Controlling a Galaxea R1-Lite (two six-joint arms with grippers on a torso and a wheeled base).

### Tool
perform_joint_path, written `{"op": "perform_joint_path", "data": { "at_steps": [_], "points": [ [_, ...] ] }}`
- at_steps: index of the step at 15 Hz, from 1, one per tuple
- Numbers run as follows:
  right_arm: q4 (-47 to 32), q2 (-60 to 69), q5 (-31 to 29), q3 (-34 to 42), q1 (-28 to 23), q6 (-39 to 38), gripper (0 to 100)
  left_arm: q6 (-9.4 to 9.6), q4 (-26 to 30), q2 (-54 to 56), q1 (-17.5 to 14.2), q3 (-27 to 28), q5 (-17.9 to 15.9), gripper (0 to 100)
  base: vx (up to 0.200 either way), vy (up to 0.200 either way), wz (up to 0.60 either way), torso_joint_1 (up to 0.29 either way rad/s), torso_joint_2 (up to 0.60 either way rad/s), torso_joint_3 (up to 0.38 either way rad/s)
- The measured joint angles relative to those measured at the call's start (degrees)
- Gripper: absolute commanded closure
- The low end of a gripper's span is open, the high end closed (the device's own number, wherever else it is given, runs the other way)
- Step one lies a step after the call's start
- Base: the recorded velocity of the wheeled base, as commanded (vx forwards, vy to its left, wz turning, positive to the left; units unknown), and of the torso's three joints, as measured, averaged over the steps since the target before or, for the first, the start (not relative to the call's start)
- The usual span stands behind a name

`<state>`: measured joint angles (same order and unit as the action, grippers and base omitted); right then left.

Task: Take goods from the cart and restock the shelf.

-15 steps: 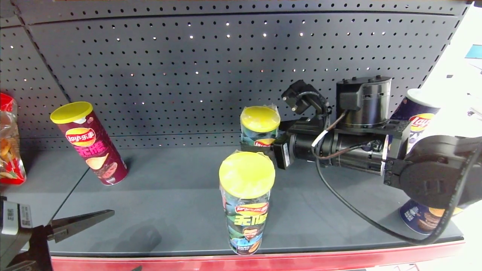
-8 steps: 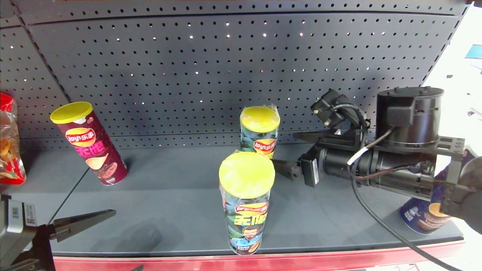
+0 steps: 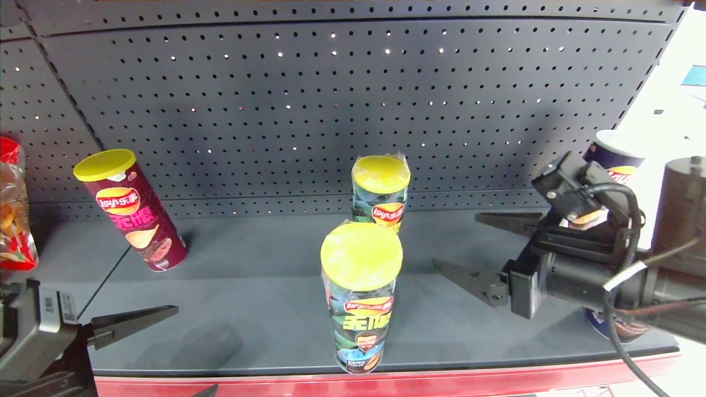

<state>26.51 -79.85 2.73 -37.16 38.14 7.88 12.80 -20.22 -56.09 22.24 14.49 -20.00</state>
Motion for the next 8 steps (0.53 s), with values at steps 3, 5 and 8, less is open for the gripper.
{"op": "perform_joint_path", "data": {
  "at_steps": [3, 5, 8],
  "points": [
    [0.0, 7.8, 0.1, 8.0, 0.9, 0.4, 0, 2.96, -0.2, -3.6, 0.1, 0.9, -0.3, 0, 0.000, 0.000, 0.00, 0.000, 0.00, 0.000],
    [-0.1, 13.7, 0.2, 14.0, 2.1, 0.7, 0, 4.41, -0.2, -6.1, 0.3, 1.3, -0.7, 0, 0.000, 0.000, 0.00, 0.000, 0.00, 0.000],
    [-0.1, 22.7, 0.2, 21.3, 3.3, 2.2, 0, 5.32, -0.3, -10.3, 1.9, 2.7, -1.8, 0, 0.000, 0.000, 0.00, 0.000, 0.00, 0.000]
  ]
}}
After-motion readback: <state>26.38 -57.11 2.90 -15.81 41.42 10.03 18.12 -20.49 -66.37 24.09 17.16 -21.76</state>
